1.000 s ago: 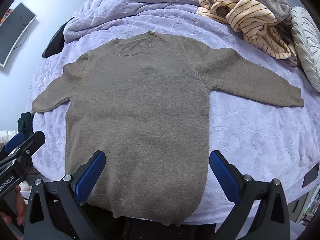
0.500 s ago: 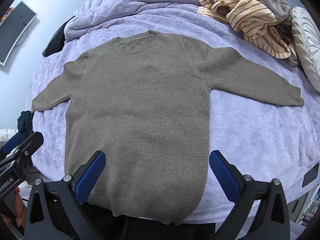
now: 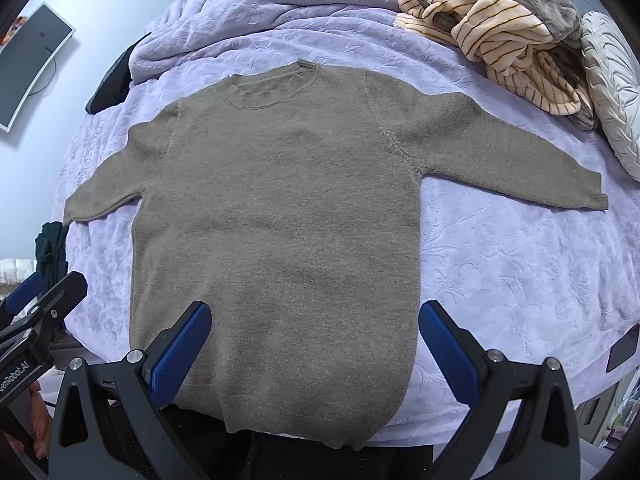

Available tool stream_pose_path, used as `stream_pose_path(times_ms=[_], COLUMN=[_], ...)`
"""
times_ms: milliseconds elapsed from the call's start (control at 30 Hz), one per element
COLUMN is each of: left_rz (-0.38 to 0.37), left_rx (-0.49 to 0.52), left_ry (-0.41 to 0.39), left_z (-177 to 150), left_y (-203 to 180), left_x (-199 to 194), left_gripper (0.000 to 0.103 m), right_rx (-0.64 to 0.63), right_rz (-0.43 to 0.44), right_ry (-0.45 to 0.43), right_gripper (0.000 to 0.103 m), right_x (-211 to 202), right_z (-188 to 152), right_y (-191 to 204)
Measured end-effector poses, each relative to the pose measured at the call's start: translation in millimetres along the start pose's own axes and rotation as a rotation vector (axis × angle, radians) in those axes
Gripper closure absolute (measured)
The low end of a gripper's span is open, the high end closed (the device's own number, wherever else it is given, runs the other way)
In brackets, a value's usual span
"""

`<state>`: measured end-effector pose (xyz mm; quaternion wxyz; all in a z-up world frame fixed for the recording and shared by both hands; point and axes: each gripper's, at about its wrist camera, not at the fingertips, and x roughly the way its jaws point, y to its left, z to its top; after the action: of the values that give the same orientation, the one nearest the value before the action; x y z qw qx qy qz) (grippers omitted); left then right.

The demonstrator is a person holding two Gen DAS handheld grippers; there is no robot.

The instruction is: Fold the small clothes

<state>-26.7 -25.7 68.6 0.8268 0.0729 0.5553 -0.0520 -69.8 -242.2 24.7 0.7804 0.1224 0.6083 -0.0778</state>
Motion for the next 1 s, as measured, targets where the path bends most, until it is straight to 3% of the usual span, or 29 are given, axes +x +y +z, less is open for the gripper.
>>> stream_pose_path(times_ms=[667, 1000], left_rz=[0.060, 0.021], left_rx=[0.011, 0.008], left_ry=[0.036, 0.038], left_z=[-15.9, -7.8], left_y=[-1.8, 0.4], left_x=[-2.8, 4.5], left_gripper=[0.000, 0.000], right_rx=[0.017, 0.014], right_rz=[0.050, 0.031], right_ry=[0.021, 0.024], right_gripper=[0.000, 0.000], right_x=[13.5, 14.8], right_z=[-1.3, 2.2], right_y=[-9.2, -5.9])
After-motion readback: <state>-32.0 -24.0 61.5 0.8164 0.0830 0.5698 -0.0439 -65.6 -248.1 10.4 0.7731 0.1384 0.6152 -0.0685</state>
